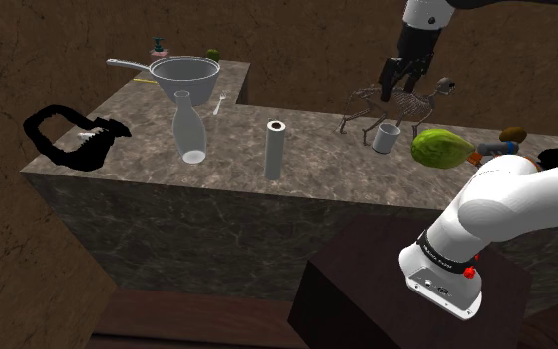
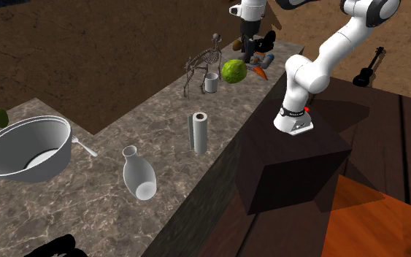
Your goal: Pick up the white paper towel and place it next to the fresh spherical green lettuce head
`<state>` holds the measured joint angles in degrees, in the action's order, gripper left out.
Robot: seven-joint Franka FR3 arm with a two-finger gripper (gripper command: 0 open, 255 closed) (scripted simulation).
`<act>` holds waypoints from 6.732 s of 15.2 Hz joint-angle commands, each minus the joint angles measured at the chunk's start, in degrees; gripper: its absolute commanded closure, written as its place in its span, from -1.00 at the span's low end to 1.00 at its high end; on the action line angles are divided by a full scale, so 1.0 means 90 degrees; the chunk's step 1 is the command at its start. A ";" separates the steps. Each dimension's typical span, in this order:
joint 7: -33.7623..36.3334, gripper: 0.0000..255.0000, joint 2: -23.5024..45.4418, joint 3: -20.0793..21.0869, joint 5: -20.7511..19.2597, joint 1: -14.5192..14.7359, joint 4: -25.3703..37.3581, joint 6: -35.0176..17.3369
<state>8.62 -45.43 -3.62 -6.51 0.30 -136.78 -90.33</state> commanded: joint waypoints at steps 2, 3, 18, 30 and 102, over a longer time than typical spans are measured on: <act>0.0114 -1.00 0.0211 0.0080 0.0069 0.0038 0.0055 -0.0103; 0.0225 -1.00 0.0426 0.0158 0.0135 0.0073 0.0119 -0.0203; 0.1708 -1.00 0.4007 0.1103 0.0661 0.0480 0.2041 -0.1157; 0.2371 -1.00 0.6007 0.1367 0.0614 0.0720 0.3408 -0.1452; 0.2438 1.00 0.6690 0.1424 0.0514 0.0852 0.8527 0.2990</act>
<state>30.57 14.34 9.19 -1.80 7.92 -61.46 -64.44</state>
